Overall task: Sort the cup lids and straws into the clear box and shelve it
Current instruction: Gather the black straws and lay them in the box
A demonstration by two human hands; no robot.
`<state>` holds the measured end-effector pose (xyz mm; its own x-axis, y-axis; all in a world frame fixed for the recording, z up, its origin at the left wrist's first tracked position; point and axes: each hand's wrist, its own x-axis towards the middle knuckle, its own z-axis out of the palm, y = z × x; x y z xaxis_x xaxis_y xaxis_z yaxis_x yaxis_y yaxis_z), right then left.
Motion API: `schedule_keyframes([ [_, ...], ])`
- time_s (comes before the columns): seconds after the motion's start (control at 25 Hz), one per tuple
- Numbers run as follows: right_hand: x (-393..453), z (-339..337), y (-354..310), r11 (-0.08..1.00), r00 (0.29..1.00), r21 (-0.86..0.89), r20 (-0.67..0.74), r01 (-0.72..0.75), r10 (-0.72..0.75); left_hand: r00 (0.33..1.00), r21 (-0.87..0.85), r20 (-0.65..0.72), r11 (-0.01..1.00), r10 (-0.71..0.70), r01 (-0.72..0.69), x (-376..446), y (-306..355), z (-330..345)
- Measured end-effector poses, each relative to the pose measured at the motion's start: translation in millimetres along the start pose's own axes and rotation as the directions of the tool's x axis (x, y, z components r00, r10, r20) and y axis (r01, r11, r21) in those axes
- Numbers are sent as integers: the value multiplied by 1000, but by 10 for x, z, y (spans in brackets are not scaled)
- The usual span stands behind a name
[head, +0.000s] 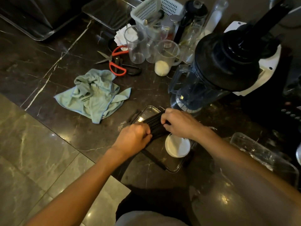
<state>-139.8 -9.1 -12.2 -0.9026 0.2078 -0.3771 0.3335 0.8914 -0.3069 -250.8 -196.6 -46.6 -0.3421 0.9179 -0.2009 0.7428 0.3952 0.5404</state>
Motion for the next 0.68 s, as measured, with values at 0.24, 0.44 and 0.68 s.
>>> schedule_keyframes([
  [0.24, -198, 65, 54, 996, 997, -43, 24, -79, 80, 999, 172, 34, 985, -31, 24, -34, 216, 198],
  [0.44, -580, 63, 172, 984, 984, 30, -27, -178, 179, 1000, 178, 4, 984, -5, 4, -103, 392, 184],
  [0.68, -1531, 63, 543, 942, 922, 92, -199, -321, 334, 975, 125, 8, 967, 222, -221, 229, 1372, 282],
])
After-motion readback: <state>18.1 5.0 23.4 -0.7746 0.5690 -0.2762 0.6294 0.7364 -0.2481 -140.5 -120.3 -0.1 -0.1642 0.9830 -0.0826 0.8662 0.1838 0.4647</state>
